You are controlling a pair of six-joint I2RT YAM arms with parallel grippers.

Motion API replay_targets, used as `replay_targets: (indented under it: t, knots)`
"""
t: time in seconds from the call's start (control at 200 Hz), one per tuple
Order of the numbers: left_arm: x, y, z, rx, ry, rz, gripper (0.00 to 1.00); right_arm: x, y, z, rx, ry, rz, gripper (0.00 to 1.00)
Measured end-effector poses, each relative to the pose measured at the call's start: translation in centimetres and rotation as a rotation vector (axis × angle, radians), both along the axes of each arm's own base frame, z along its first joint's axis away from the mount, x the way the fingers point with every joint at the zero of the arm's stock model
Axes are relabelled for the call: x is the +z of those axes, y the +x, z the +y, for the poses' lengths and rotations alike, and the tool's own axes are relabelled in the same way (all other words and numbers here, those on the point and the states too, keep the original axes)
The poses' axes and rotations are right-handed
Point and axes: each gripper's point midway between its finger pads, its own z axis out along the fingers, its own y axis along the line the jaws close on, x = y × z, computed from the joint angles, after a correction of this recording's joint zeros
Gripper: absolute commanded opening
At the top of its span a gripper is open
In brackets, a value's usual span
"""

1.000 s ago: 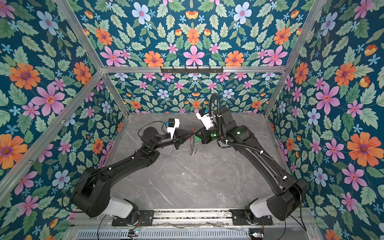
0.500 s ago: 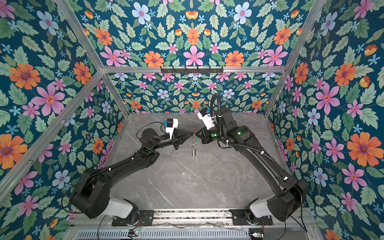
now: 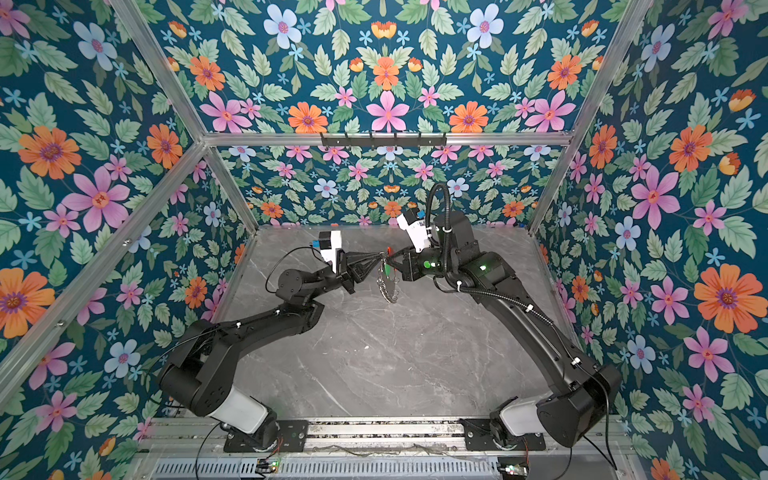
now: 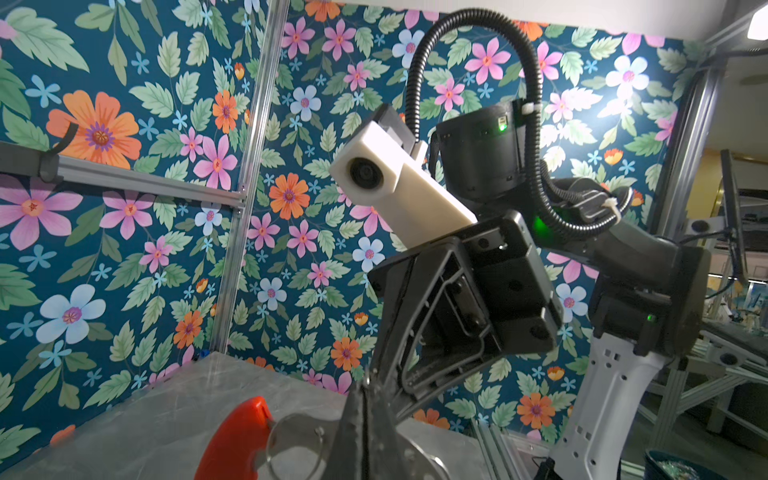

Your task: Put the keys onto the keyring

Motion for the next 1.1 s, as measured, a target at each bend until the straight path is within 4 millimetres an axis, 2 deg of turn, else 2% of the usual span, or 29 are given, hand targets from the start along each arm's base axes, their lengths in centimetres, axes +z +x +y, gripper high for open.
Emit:
replay_targets:
  t: [0.39,0.475,0.525,0.635,0.71,0.806,0.906,1.101]
  knots:
    - [2.3,0.9,0.7,0.047,-0.099,0.021,0.0,1.1,0.3,0.8,0.013,0.069,0.03,0.0]
    - [2.4,1.0,0.6,0.045,-0.109,0.034,0.0,1.3,0.4,0.8,0.009,0.076,0.024,0.04]
    - [2.5,1.1,0.6,0.042,-0.114,0.039,0.0,1.5,0.3,0.7,0.008,0.079,0.019,0.09]
    - [3.0,0.9,0.7,0.044,-0.139,0.028,0.0,1.3,0.3,0.1,-0.012,0.068,0.034,0.31]
    - [3.7,0.8,1.1,0.053,-0.166,0.011,0.0,0.7,0.4,-0.6,-0.032,0.045,0.061,0.37]
    - [4.0,1.0,1.3,0.055,-0.179,0.015,0.0,0.7,0.5,-1.7,-0.063,0.029,0.068,0.37]
    - [4.3,1.1,1.3,0.05,-0.188,0.017,0.0,1.7,0.5,-2.6,-0.085,0.025,0.036,0.37]
    - [4.5,1.5,1.1,0.03,-0.207,0.041,0.0,4.0,0.5,-2.4,-0.059,0.056,-0.046,0.31]
